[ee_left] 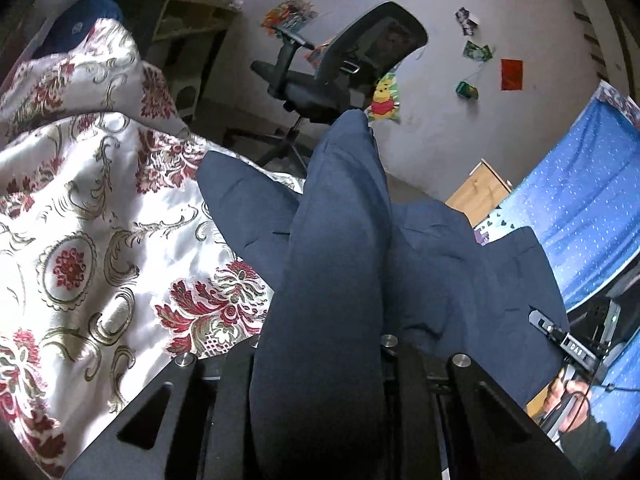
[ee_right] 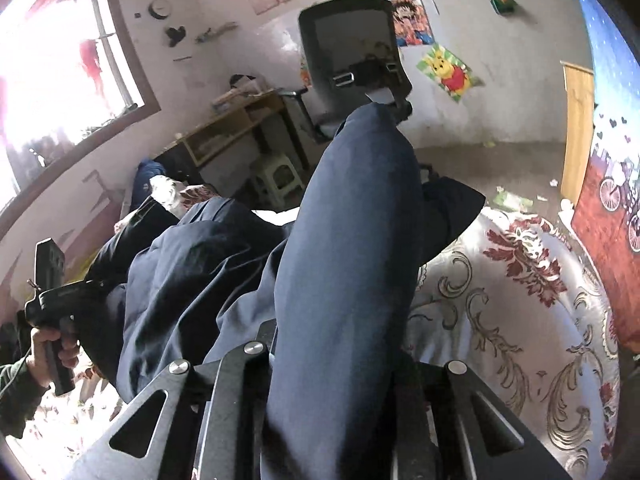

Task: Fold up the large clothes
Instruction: 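Fold the held jacket edge over the bundle with both grippers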

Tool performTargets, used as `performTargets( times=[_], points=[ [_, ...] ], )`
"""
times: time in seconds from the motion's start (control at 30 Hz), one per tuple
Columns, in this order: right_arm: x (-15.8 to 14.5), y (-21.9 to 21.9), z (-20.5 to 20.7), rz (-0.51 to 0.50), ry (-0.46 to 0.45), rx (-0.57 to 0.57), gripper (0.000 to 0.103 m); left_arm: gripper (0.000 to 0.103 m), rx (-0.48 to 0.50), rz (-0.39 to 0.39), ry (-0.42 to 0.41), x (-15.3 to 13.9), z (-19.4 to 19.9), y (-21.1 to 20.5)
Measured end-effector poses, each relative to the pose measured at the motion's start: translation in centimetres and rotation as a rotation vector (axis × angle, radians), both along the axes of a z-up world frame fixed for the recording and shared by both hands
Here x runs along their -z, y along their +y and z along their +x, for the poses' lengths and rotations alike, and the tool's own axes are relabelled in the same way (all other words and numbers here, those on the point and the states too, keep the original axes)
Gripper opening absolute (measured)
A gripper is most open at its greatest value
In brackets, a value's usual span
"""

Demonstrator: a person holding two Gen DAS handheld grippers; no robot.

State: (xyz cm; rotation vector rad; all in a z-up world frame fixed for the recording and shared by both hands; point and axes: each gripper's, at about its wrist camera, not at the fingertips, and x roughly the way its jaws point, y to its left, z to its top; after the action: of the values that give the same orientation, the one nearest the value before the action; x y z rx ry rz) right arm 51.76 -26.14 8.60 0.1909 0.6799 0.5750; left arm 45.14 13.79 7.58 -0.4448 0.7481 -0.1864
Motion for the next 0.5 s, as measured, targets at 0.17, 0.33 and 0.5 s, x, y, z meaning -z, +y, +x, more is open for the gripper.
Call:
performTargets(
  times=[0.17,0.33,0.5],
  points=[
    [-0.4,-0.2,-1.2,-0.004,-0.003,0.001,0.019,0.017,0.019,0.012,0.000,0.1,-1.4,-0.6],
    [0.5,-0.5,-1.6,-0.038,0.025,0.006,0.019,0.017,0.041,0.014,0.060,3.2,-1.7,-0.9],
    [3.7,-0.6,-1.2,-0.087,0.123,0.030,0.019,0.017,0.032,0.020,0.123,6.4,-1.9,-0.7]
  ],
)
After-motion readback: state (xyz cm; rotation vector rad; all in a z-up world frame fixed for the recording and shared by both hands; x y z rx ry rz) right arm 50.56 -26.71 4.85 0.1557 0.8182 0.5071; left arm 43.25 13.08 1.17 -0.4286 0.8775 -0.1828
